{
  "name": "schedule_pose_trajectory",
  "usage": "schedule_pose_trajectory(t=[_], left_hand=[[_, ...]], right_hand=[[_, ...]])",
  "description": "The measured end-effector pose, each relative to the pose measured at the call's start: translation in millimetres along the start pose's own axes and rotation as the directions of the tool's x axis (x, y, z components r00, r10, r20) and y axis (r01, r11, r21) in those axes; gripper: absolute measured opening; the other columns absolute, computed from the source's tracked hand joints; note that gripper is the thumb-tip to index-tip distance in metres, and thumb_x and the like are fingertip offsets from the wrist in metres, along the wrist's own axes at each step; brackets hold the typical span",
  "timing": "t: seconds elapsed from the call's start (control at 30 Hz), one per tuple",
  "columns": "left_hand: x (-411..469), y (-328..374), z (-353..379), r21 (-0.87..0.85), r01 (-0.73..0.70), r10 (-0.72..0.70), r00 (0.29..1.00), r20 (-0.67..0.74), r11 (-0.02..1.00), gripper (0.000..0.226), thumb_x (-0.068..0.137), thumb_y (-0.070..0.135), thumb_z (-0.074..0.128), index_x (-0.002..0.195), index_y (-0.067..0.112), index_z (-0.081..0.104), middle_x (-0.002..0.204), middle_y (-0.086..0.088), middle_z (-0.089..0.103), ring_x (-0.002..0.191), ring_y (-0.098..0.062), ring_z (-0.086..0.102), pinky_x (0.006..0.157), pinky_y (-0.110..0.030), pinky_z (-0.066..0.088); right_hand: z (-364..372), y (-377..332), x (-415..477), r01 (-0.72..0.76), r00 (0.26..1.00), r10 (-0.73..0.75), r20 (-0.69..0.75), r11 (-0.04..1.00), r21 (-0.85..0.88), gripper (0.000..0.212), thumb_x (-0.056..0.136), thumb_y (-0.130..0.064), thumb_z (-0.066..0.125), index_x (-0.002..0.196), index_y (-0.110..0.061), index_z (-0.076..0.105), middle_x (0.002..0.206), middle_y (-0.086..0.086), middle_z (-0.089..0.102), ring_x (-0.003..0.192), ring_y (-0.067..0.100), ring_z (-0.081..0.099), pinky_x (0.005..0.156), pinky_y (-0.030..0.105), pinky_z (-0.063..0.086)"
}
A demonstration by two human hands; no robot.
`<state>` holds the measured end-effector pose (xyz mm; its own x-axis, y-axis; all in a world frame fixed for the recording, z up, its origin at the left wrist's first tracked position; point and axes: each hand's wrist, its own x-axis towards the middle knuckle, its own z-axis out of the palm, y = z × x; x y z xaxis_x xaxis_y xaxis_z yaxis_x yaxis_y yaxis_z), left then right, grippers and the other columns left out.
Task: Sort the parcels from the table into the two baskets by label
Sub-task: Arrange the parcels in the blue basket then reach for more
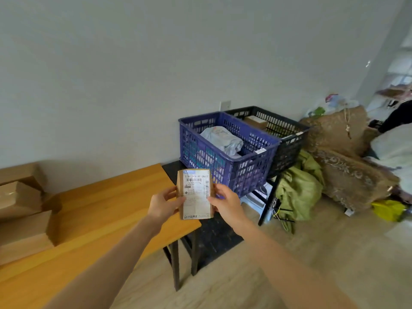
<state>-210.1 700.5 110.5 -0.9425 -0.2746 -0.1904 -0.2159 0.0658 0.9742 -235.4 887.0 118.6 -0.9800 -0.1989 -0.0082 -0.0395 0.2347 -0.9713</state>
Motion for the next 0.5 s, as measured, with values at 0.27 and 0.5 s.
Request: schedule_pose_trajectory(t=[0.27, 0.5], left_hand=[[-20, 21, 117, 0.053, 0.028, -0.030, 0.999, 0.035, 0.998, 0.053, 0.087, 0.012, 0.070, 0.135, 0.012, 0.050, 0.121, -0.005, 0.062, 0.111, -0.023, 0.061, 0.084, -0.037, 0.057], [1, 28, 177, 0.085, 0.048, -0.050, 0.999, 0.016, 0.995, 0.049, 0.085, 0.010, 0.072, 0.130, 0.009, 0.053, 0.119, -0.008, 0.064, 0.108, -0.025, 0.063, 0.091, -0.046, 0.055]], right_hand=[[-115, 29, -12, -0.018, 1.000, 0.018, -0.026, 1.000, -0.009, 0.037, 0.093, -0.007, 0.059, 0.129, -0.015, 0.053, 0.120, -0.003, 0.062, 0.101, 0.003, 0.057, 0.075, 0.014, 0.051], [-169, 57, 10, -0.110, 0.993, 0.106, 0.055, 0.992, 0.063, 0.049, 0.092, -0.008, 0.061, 0.132, -0.030, 0.044, 0.116, -0.016, 0.056, 0.105, 0.009, 0.054, 0.065, 0.018, 0.045]])
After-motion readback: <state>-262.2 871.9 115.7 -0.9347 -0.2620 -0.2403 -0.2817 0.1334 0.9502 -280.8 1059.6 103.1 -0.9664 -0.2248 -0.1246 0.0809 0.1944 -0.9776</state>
